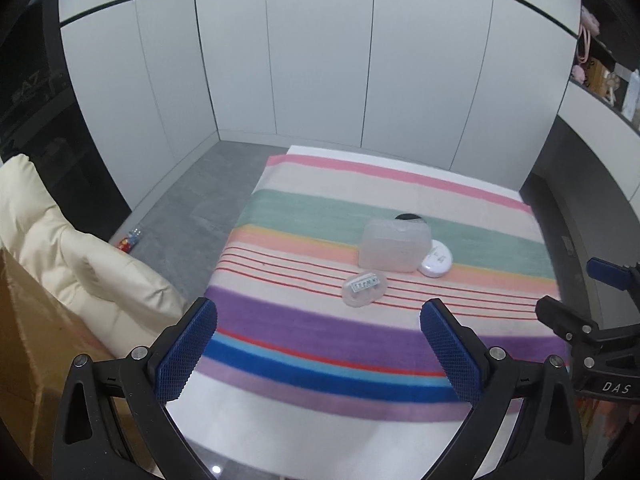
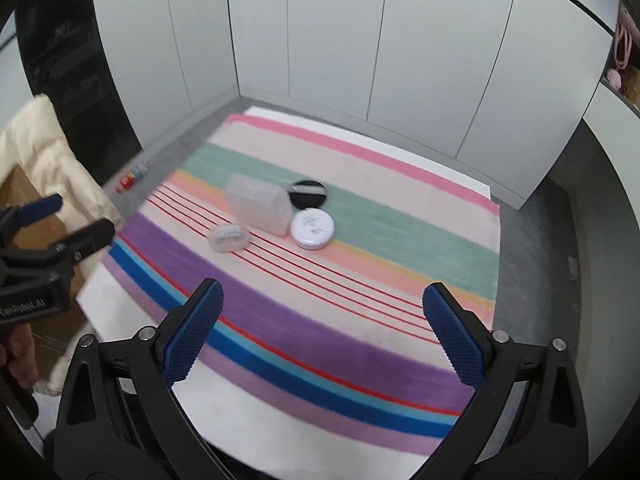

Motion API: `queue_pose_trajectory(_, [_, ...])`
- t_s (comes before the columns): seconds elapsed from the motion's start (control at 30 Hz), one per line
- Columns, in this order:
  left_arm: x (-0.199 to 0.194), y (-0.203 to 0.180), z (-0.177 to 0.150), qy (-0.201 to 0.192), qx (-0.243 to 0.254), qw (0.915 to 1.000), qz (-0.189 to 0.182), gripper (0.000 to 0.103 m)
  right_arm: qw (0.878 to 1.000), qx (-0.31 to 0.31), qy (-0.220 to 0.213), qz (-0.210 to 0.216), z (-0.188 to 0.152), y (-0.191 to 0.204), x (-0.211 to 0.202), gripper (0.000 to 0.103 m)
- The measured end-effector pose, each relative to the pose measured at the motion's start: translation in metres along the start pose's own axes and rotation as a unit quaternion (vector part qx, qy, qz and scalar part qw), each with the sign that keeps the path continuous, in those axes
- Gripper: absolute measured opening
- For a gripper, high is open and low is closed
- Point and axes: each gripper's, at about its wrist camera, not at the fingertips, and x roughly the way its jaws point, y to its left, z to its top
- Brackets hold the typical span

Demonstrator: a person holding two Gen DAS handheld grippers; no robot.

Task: Organize objects
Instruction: 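Grasp the small clear labelled case with the left tool while the right tool grasps the white compact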

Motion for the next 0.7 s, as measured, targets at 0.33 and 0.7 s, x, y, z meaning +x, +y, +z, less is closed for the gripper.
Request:
queue_pose_trajectory(0.33, [0.081, -0.017, -0.004, 0.048, 0.031, 0.9980, -0.027, 0.095, 0.999, 0.013, 0.028, 0.008, 0.008, -0.009, 0.080, 0.098])
queue_pose_trajectory(0.7, [0.156, -0.022, -0.015, 0.089, 0.027, 0.9951, -0.033, 0.095, 0.999, 0.003, 0.044, 0.019, 0.011, -0.006, 0.150, 0.096])
